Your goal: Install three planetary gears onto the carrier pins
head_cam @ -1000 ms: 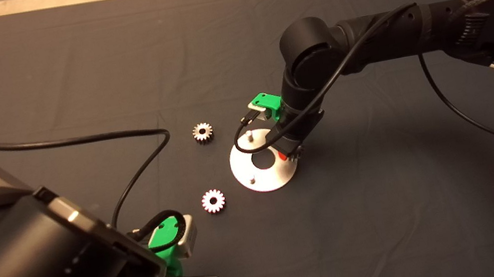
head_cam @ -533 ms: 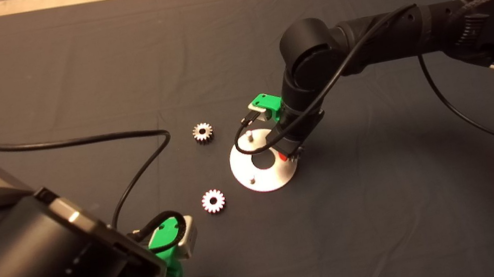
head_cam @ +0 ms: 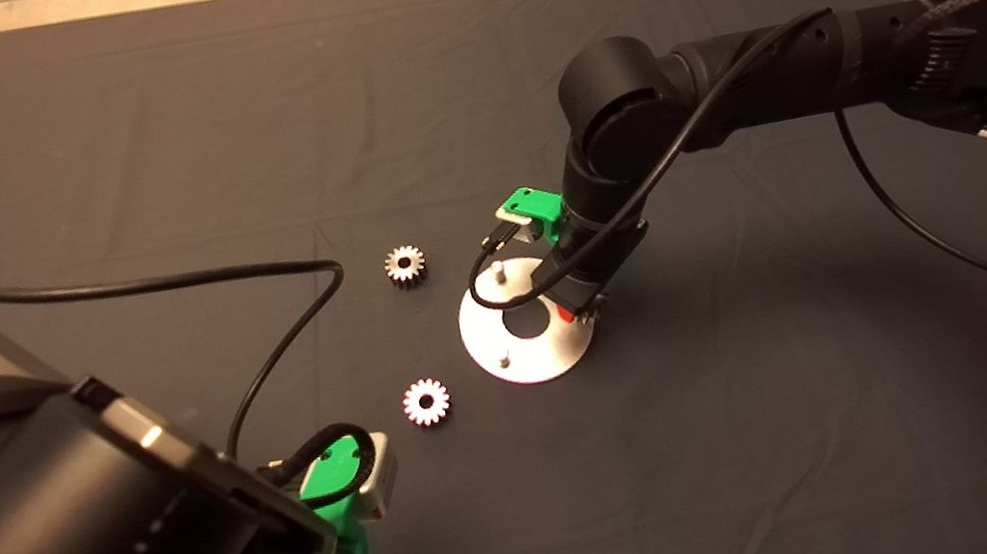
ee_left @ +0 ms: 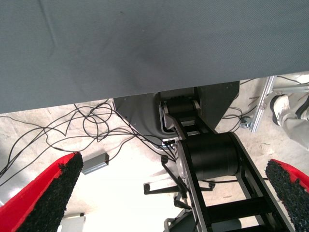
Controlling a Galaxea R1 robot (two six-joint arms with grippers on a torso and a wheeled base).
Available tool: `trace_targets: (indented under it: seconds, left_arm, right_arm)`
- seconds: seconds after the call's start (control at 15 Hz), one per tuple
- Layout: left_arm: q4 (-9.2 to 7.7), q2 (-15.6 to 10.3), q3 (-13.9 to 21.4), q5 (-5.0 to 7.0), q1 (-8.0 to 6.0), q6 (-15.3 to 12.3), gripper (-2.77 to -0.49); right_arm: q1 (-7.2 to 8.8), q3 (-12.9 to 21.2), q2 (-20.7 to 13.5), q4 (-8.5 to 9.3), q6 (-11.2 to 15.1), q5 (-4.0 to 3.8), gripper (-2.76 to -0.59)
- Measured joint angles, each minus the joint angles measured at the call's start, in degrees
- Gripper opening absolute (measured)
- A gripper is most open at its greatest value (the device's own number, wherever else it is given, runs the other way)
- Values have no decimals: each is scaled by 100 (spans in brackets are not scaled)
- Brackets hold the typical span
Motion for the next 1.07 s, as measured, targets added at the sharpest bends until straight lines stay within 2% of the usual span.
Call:
trace_targets:
  seconds: [0.27,0.87,1.07]
  left_arm:
    - [-2,16,0,0,0,0,-50]
    - [-2,27,0,0,0,0,-50]
    - [0,27,0,0,0,0,-50]
  right_arm:
    - [0,0,16,-13,0,-24,-226]
    - [7,0,16,-41,-1,-23,-226]
    - [18,0,16,-55,-1,9,-226]
